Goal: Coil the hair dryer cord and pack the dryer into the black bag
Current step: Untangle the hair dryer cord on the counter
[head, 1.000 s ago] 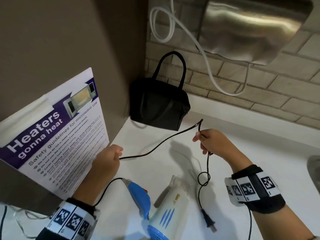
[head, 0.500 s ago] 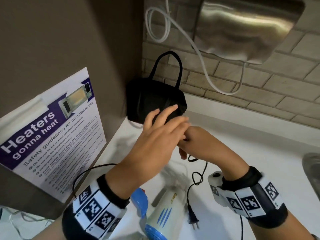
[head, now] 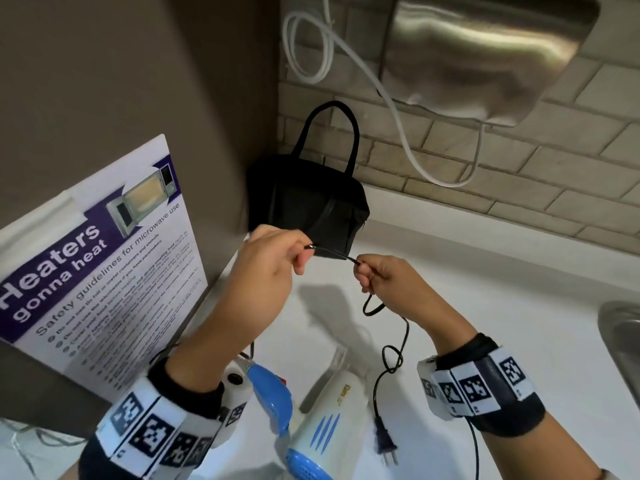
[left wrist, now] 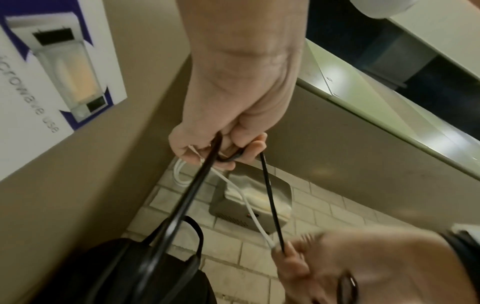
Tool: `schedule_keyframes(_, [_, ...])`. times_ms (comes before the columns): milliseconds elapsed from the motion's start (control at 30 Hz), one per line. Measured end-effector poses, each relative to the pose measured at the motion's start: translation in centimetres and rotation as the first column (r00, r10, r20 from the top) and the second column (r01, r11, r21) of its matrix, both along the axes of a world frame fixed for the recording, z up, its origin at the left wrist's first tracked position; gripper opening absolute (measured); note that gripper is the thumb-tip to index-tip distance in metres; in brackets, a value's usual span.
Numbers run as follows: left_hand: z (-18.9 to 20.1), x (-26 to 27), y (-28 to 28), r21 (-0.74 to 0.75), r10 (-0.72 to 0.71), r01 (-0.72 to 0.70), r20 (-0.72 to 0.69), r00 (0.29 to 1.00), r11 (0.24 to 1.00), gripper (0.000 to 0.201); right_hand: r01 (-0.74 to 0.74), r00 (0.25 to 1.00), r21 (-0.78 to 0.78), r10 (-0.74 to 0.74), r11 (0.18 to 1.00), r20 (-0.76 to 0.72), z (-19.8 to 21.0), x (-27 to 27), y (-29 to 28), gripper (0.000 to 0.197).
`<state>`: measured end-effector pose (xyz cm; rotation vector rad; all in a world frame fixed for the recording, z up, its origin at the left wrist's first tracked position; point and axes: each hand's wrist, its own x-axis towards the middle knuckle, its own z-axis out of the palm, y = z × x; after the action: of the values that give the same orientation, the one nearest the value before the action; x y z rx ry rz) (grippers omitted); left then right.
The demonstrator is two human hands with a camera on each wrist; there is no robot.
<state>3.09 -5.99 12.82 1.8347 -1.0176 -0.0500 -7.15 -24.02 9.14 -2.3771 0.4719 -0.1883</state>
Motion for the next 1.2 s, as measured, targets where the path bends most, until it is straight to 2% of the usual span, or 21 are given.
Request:
schedule_keyframes(133, [0.9, 0.8, 0.8, -0.058, 0.056, -0.069, -0.198, 0.979, 0.996, 0.038, 0.025, 0.999, 0.022, -0.024, 0.999, -0.049, -1.1, 0.2, -0.2, 0.036])
schedule_keyframes(233, [1.4, 0.8, 1.1, -0.073, 0.053, -0.07, -0.215, 0.975, 0.995, 0.042, 0.034, 0.998, 0.003, -0.034, 0.999, -0.056, -1.4, 0.5, 0.1, 0.032])
schedule_keyframes(333, [1.7, 1.4, 1.7, -0.096, 0.068, -0.098, -0.283, 0.957, 0.99, 0.035, 0.003, 0.993, -0.16, -0.023, 0.987, -0.119, -2.0, 0.7, 0.1, 0.028])
schedule_keyframes(467, [1.6, 2.4, 2.9, -0.083, 0.132, -0.156, -0.244, 0.961, 0.984, 0.04, -0.018, 0.977, -0.423, -0.073, 0.906, -0.198, -2.9, 0.7, 0.1, 0.025])
schedule_keyframes(567, [2.0, 2.9, 3.5, -0.186, 0.128, -0.196, -0.324, 0.937, 0.963, 0.047, -0.031, 0.961, -0.47, -0.104, 0.882, -0.258, -3.3, 0.9, -0.2, 0.023])
schedule_keyframes(667, [2.7, 3.8, 4.9, -0.319, 0.122, -0.295, -0.465, 0.877, 0.901, 0.048, -0.013, 0.943, -0.422, -0.13, 0.907, -0.308, -3.6, 0.9, -0.4, 0.019])
schedule_keyframes(733, [2.7, 3.8, 5.6, -0.251, 0.187, -0.312, -0.42, 0.888, 0.916, 0.036, 0.006, 0.941, -0.383, -0.135, 0.924, -0.311, -3.8, 1.0, -0.6, 0.018])
schedule_keyframes(800, [1.7, 3.8, 5.5, -0.069, 0.244, -0.281, -0.331, 0.912, 0.957, 0.028, 0.017, 0.938, -0.368, -0.142, 0.93, -0.316, -3.5, 1.1, -0.8, 0.026])
schedule_keyframes(900, [-1.2, 4.4, 5.6, 0.175, 0.275, -0.247, -0.163, 0.947, 0.953, 0.035, 0.101, 0.944, -0.279, -0.181, 0.955, -0.276, -2.2, 1.0, -1.1, 0.03])
schedule_keyframes(967, [-3.0, 4.7, 5.6, 0.318, 0.29, -0.254, -0.074, 0.954, 0.914, 0.035, 0.171, 0.949, -0.168, -0.208, 0.971, -0.235, -1.0, 0.6, -1.3, 0.029])
schedule_keyframes(1200, [-5.7, 3.3, 3.2, 0.377, 0.306, -0.298, 0.038, 0.951, 0.877, 0.035, 0.241, 0.969, 0.089, -0.234, 0.966, -0.077, 1.7, -0.4, -1.6, 0.033])
